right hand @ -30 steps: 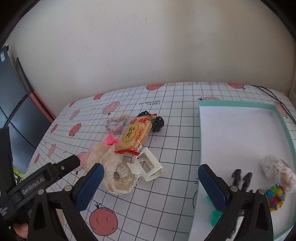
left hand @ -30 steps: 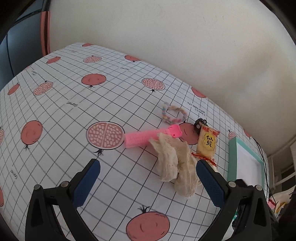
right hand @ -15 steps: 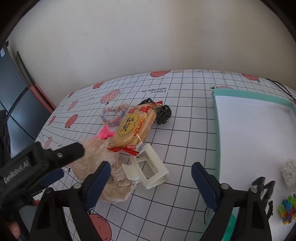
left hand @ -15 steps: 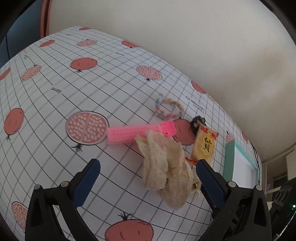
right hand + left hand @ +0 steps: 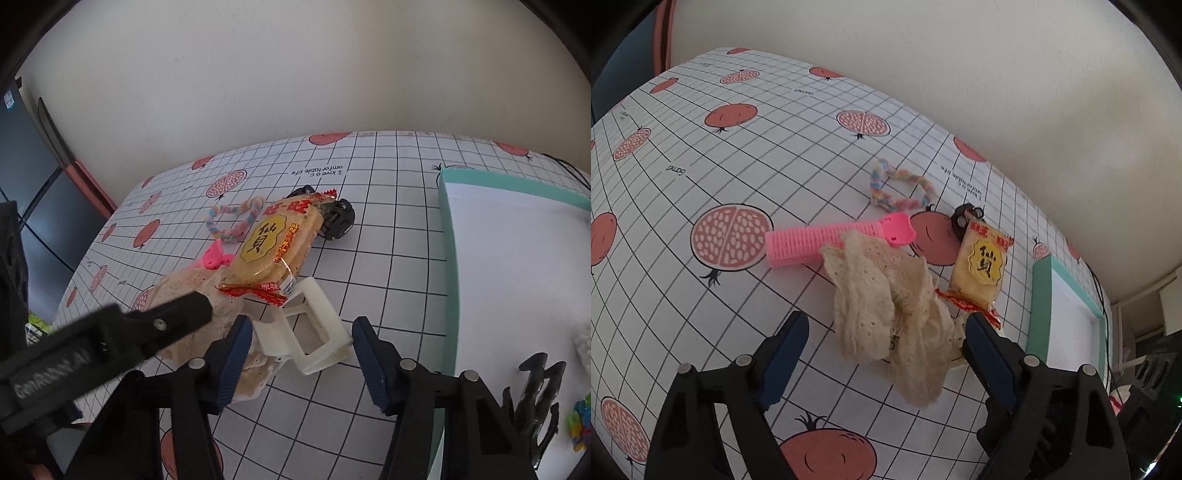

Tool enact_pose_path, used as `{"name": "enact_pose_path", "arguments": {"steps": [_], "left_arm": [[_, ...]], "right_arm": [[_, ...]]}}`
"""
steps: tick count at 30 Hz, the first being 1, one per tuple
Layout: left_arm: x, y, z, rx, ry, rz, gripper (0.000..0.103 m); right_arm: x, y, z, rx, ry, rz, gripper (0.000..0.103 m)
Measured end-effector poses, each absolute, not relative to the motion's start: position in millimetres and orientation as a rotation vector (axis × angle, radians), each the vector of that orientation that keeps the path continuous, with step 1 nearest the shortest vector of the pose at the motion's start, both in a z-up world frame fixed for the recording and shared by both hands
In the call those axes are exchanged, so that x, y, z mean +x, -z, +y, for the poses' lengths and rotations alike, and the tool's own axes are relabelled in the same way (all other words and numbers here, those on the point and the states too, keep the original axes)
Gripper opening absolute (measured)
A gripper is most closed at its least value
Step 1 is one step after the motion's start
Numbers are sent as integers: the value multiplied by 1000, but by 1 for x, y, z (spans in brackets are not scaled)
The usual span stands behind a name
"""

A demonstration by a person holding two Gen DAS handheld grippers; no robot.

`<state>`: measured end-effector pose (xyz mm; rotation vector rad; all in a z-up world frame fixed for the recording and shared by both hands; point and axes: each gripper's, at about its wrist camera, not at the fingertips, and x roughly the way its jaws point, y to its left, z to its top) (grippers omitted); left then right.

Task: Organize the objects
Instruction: 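Grip the lace cloth with the left gripper while the right grips the white clip, then carry the lace cloth and white clip with both grippers over the tray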

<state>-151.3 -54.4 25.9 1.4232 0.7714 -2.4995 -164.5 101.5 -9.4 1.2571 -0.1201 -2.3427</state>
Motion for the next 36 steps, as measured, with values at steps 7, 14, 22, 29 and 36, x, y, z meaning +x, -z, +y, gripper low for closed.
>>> {"name": "enact_pose_path", "arguments": {"steps": [7,14,22,29,36], "left_arm": [[-152,-23,-57,1429,2485,783,65],[-152,-19,-57,1431,2471,770,32],[-148,-31,-61,1417,2457,778,21],[-142,-55,-63,1347,2466,793,20],[-140,-89,-48,1259,2560,786,20]], "right_arm": [[-164,10,104,1248,2331,-138,59],[-163,8,109,1252,2328,-137,59],[-162,-1,120,1248,2339,-151,56],[-158,-18,130,1221,2348,-169,55],[-157,-39,153,1169,2384,-217,55]]}}
